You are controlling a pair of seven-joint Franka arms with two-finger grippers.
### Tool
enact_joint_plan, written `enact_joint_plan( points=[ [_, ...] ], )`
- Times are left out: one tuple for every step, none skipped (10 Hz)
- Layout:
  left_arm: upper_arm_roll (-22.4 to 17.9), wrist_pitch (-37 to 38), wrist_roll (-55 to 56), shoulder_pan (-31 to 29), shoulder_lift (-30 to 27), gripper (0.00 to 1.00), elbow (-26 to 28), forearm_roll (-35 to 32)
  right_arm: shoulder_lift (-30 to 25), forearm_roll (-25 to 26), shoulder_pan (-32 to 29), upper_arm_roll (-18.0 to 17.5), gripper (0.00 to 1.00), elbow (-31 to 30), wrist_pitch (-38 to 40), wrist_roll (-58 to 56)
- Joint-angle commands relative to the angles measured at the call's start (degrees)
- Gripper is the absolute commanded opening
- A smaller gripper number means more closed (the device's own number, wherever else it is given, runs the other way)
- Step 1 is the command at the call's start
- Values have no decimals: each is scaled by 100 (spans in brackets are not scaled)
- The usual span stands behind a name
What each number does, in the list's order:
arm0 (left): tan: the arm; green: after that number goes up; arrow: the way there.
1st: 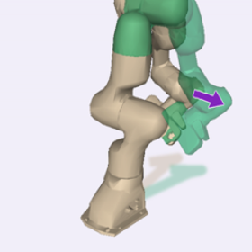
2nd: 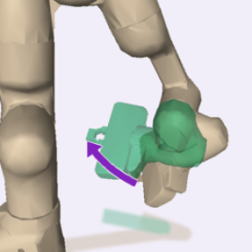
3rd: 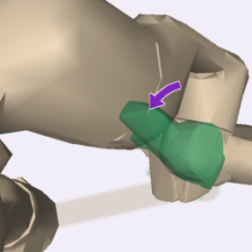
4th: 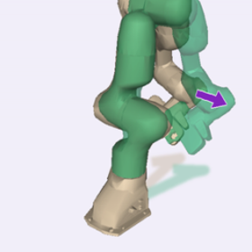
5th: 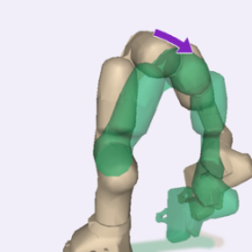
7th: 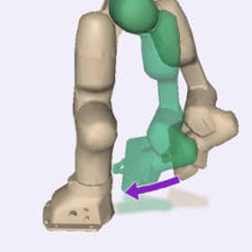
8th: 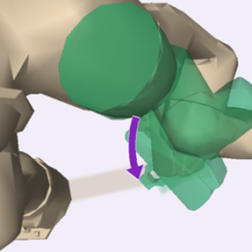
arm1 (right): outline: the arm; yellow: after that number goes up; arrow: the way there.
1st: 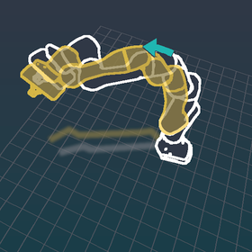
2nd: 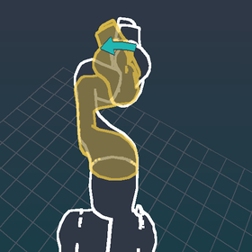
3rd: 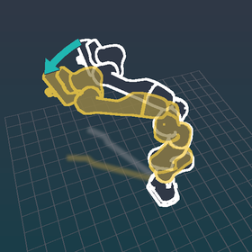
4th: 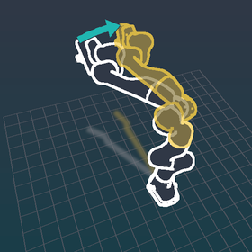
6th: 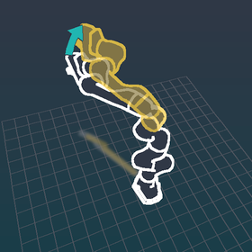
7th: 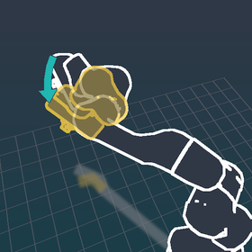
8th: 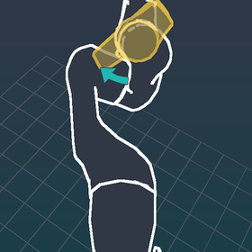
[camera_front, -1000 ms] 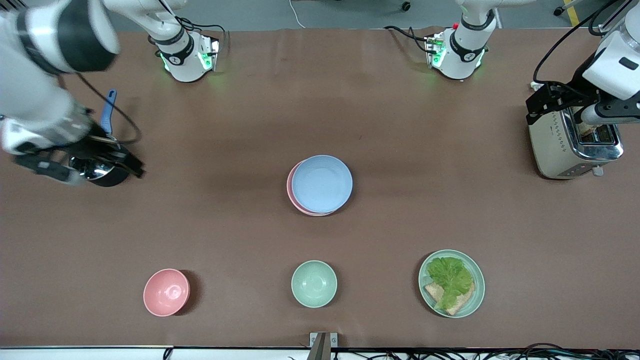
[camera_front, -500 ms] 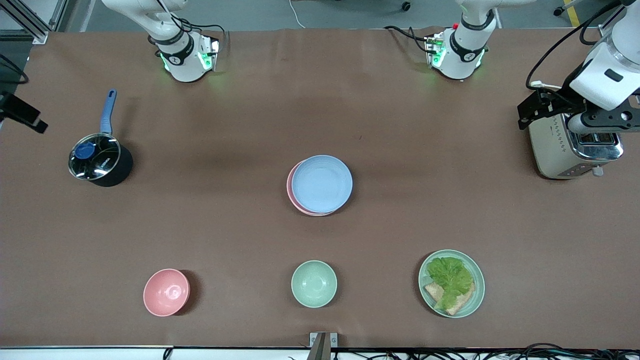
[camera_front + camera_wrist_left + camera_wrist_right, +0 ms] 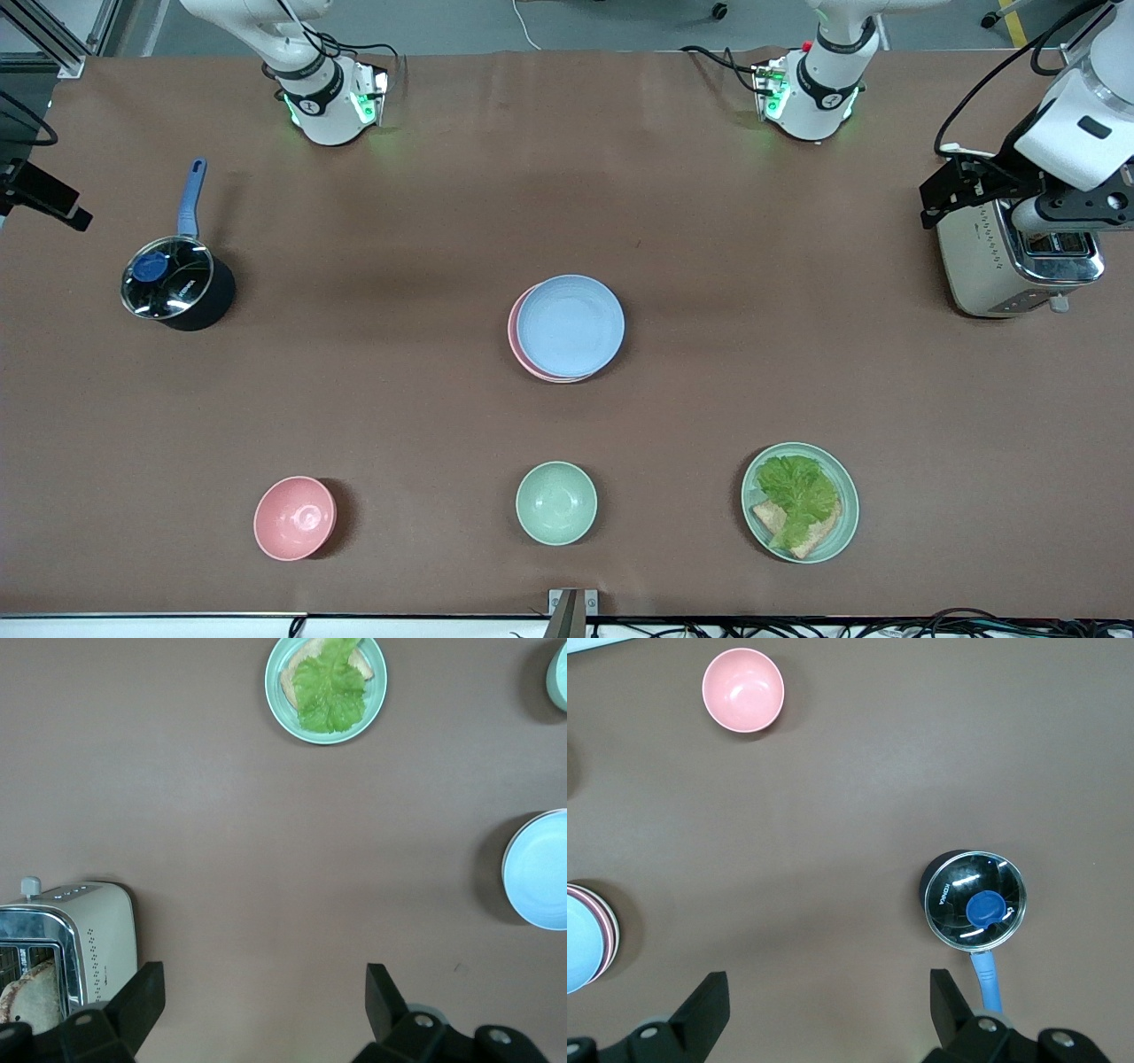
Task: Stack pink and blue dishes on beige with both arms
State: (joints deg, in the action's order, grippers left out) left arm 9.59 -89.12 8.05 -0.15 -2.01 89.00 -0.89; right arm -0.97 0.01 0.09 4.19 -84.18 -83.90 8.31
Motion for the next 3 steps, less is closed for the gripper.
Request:
enact_joint_plan(
  points=[
    [16,18,-40,-29,122,100,-49,-8,-8,157,-18,-24,100,33,67,-319],
    [16,44,-40,-29,113,100,-58,-8,-8,158,-18,-24,100,33,67,-338],
    [16,122,-40,-29,104,100,-128,-8,-8,158,-18,-24,100,33,76,-338]
  ],
)
